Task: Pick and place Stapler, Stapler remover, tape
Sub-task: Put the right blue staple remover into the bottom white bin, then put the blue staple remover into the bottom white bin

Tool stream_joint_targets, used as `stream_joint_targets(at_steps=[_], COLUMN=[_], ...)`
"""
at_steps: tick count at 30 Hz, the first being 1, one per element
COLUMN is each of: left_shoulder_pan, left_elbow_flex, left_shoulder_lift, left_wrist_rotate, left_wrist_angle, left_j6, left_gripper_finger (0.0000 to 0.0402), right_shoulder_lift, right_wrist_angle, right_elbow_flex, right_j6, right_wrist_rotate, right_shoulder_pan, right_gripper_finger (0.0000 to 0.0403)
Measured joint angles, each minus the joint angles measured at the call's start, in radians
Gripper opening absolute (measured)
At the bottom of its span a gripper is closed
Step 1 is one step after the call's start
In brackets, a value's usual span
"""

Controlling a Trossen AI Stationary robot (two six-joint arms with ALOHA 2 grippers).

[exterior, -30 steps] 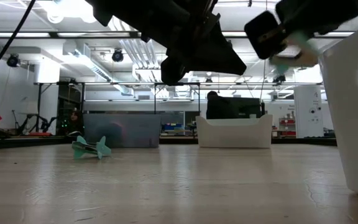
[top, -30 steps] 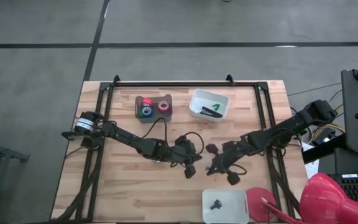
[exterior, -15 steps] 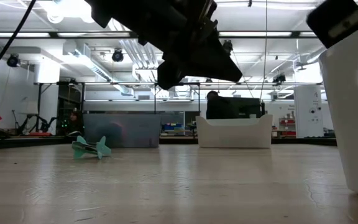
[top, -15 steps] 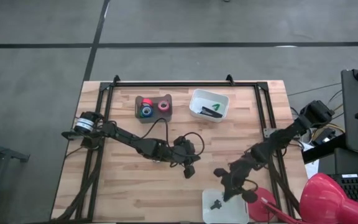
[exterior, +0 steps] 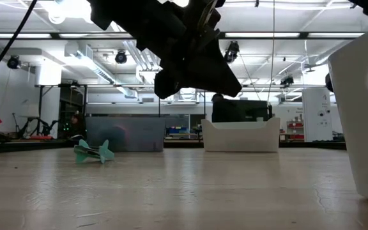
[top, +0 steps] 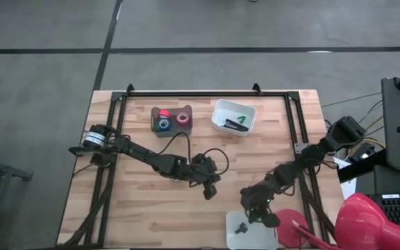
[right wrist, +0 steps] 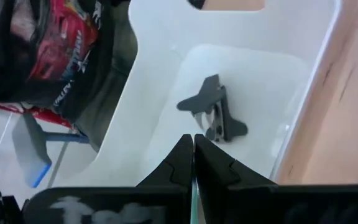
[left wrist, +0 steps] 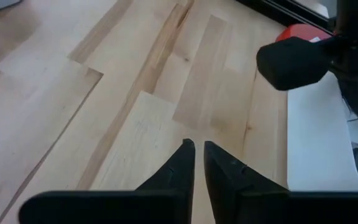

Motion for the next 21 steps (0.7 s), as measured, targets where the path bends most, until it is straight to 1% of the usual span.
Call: stream_joint_targets(at_steps=[7,10,13,18,21], left_shoulder_pan=[0.000,0.000,0.000,0.000,0.000], left_elbow_flex=[0.000,0.000,0.000,0.000,0.000], left_shoulder_lift=[0.000,0.000,0.000,0.000,-0.002], left_wrist_rotate=[0.000,0.000,0.000,0.000,0.031], left_wrist_angle=[0.001,0.001,0.001,0.000,-0.035], left_j6=[0.004,0.004,0.004,0.004,0.004], left_gripper_finger=[0.0068,0.0080,0.0091,0.0101,0.0101], right_shoulder_lift=[-0.032,-0.051,-0.060,-0.060,-0.075], right_wrist_angle=[0.002,0.003,0.004,0.005,0.003], right_elbow_flex=[0.001,0.001,0.001,0.001,0.003], right_j6=[0.001,-0.001,0.001,-0.004,-0.020], right_wrist_rotate=[0.000,0.000,0.000,-0.003,-0.046], right_shoulder_pan=[-0.006,-0.006,-0.006,-0.006,-0.008], right_gripper_finger=[0.0009,0.0015,0.0035,0.0083,0.0106])
